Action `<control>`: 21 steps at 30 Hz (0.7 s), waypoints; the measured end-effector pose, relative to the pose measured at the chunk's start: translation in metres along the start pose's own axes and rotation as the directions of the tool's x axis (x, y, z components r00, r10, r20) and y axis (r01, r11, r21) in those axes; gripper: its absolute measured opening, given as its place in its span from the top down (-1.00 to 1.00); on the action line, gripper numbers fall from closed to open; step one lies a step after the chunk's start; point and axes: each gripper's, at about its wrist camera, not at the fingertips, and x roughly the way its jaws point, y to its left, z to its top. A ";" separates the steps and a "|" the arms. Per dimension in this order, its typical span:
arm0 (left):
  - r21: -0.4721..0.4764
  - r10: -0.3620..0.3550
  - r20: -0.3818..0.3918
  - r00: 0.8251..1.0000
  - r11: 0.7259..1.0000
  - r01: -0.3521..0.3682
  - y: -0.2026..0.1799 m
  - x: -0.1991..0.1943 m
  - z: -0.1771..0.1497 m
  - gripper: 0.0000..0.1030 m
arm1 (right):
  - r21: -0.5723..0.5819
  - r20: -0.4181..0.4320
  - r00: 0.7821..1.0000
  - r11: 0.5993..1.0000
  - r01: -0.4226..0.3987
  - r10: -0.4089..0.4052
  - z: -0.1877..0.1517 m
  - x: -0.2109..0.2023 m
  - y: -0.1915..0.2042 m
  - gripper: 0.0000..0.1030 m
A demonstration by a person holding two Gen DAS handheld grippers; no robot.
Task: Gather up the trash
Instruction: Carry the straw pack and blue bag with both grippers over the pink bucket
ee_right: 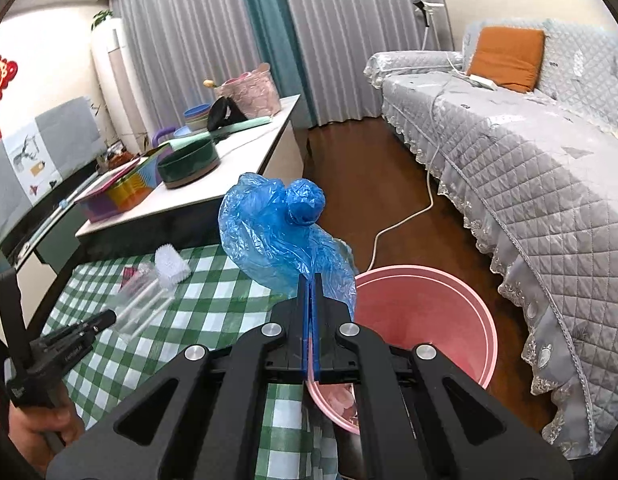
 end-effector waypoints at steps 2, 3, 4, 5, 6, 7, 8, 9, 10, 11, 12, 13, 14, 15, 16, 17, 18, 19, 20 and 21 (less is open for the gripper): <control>0.003 -0.010 -0.002 1.000 1.000 0.010 -0.008 0.002 0.003 0.96 | 0.010 0.007 1.000 1.000 0.005 -0.005 0.003 -0.001 -0.004 0.98; 0.005 -0.015 -0.003 1.000 1.000 0.015 -0.012 0.004 0.004 0.96 | 0.014 0.009 1.000 1.000 0.008 -0.008 0.004 -0.001 -0.008 0.98; 0.008 -0.020 -0.003 1.000 1.000 0.020 -0.017 0.006 0.006 0.96 | 0.019 0.012 1.000 1.000 0.011 -0.012 0.005 -0.001 -0.010 0.98; 0.012 -0.025 -0.003 1.000 1.000 0.025 -0.022 0.007 0.008 0.96 | 0.022 0.014 1.000 1.000 0.014 -0.015 0.006 -0.001 -0.012 0.98; 0.014 -0.029 -0.003 1.000 0.999 0.029 -0.025 0.008 0.009 0.96 | 0.028 0.016 1.000 0.999 0.020 -0.020 0.007 -0.001 -0.016 0.98; 0.017 -0.034 -0.003 0.999 0.999 0.034 -0.029 0.010 0.011 0.96 | 0.033 0.018 1.000 0.999 0.025 -0.025 0.008 -0.001 -0.018 0.98; 0.020 -0.038 -0.003 0.999 0.999 0.038 -0.033 0.012 0.013 0.96 | 0.037 0.020 0.999 0.999 0.031 -0.031 0.009 0.000 -0.021 0.98; 0.024 -0.043 -0.003 0.999 0.999 0.043 -0.038 0.013 0.014 0.96 | 0.042 0.022 0.999 0.998 0.040 -0.040 0.010 0.000 -0.024 0.98; 0.027 -0.047 -0.003 0.999 0.999 0.047 -0.042 0.015 0.015 0.96 | 0.047 0.024 0.999 0.998 0.048 -0.049 0.011 0.001 -0.027 0.98; 0.029 -0.052 -0.003 0.999 0.998 0.052 -0.044 0.016 0.016 0.96 | 0.052 0.024 0.998 0.997 0.053 -0.054 0.012 0.001 -0.030 0.98; 0.032 -0.057 -0.003 0.998 0.998 0.057 -0.049 0.018 0.018 0.96 | 0.061 0.023 0.998 0.996 0.059 -0.060 0.013 0.002 -0.035 0.98; 0.035 -0.060 -0.003 0.998 0.998 0.061 -0.051 0.019 0.019 0.96 | 0.070 0.021 0.998 0.996 0.061 -0.063 0.013 0.003 -0.038 0.98; 0.037 -0.064 -0.003 0.998 0.997 0.064 -0.055 0.021 0.021 0.96 | 0.081 0.019 0.998 0.995 0.064 -0.066 0.014 0.004 -0.042 0.98; 0.039 -0.068 -0.005 0.998 0.997 0.068 -0.058 0.022 0.022 0.96 | 0.086 0.019 0.997 0.994 0.067 -0.069 0.015 0.004 -0.045 0.98; 0.041 -0.070 -0.005 0.997 0.997 0.071 -0.061 0.024 0.023 0.96 | 0.089 0.018 0.997 0.993 0.070 -0.072 0.015 0.005 -0.047 0.98; 0.044 -0.073 -0.006 0.997 0.996 0.073 -0.063 0.025 0.024 0.96 | 0.095 0.018 0.997 0.993 0.074 -0.076 0.016 0.006 -0.050 0.98; 0.047 -0.076 -0.006 0.997 0.996 0.077 -0.066 0.026 0.025 0.96 | 0.099 0.017 0.997 0.992 0.076 -0.078 0.016 0.006 -0.052 0.98; 0.048 -0.080 -0.008 0.997 0.996 0.081 -0.069 0.028 0.026 0.96 | 0.102 0.017 0.997 0.992 0.079 -0.081 0.016 0.006 -0.053 0.98; 0.049 -0.083 -0.008 0.997 0.995 0.083 -0.071 0.029 0.027 0.96 | 0.106 0.016 0.996 0.991 0.082 -0.084 0.016 0.007 -0.055 0.98; 0.051 -0.086 -0.009 0.996 0.995 0.086 -0.073 0.030 0.028 0.96 | 0.109 0.016 0.996 0.990 0.085 -0.087 0.017 0.007 -0.057 0.98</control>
